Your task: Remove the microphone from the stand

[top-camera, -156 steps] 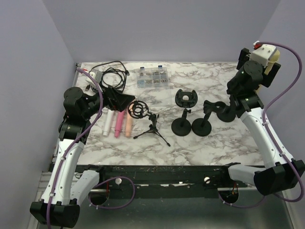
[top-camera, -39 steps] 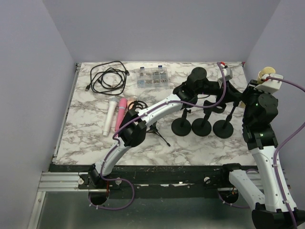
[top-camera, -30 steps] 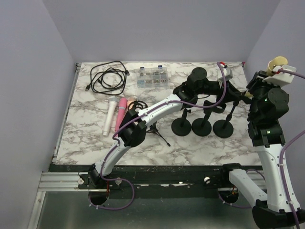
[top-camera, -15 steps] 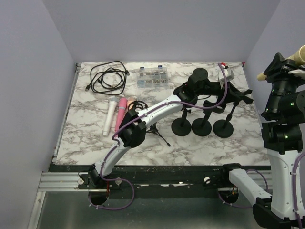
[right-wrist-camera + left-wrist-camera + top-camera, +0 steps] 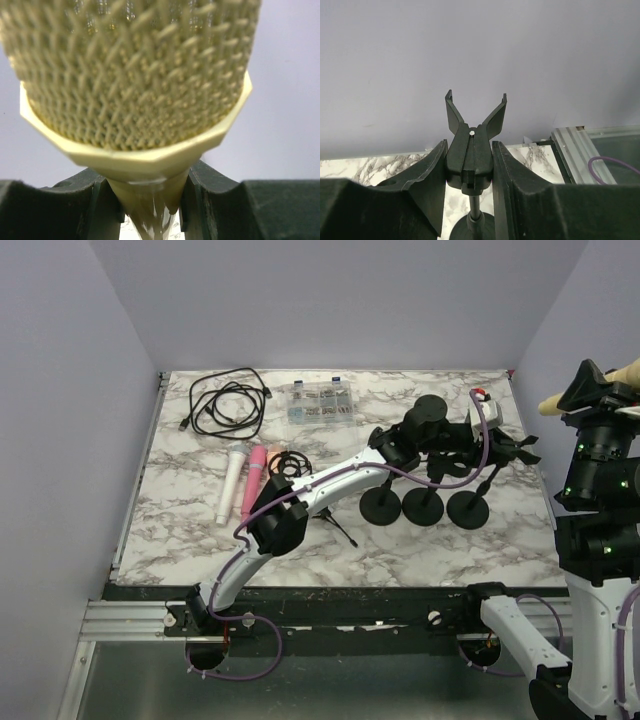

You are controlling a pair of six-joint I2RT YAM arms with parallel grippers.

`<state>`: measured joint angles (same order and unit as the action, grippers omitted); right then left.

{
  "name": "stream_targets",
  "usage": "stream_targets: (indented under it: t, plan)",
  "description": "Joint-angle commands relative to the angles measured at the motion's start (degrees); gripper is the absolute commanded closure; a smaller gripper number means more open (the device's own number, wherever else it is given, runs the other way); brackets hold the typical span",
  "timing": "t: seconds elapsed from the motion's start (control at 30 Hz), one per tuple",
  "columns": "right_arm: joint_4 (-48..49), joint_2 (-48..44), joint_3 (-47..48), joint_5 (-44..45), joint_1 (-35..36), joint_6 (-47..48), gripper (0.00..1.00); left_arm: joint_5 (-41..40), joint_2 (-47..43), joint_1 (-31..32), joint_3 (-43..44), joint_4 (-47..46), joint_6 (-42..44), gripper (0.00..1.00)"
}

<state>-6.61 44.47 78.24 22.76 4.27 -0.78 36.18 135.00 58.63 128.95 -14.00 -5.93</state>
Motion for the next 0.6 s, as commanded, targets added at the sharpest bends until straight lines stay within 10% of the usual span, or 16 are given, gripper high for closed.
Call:
stream_targets:
  t: [0.0,0.33,0.57]
  plan:
    - [-0.86,-0.89,-1.06,-1.62,-0.05,-0.99,0.99,-0.91,2.89,0.96,-5.28,9.92,2.30,1.00]
    - [-0.82,-2.01,-3.18,-1.97,-0.05,-1.32,0.99,-2.08,0.56,0.96,-7.83,10.35,0.85,0.99]
    - [-1.03,-2.11,-3.71,-2.95,-0.05,-1.86,0.99,-3.95,-6.46,0.87,-6.50,11.62,-3.29,0.14]
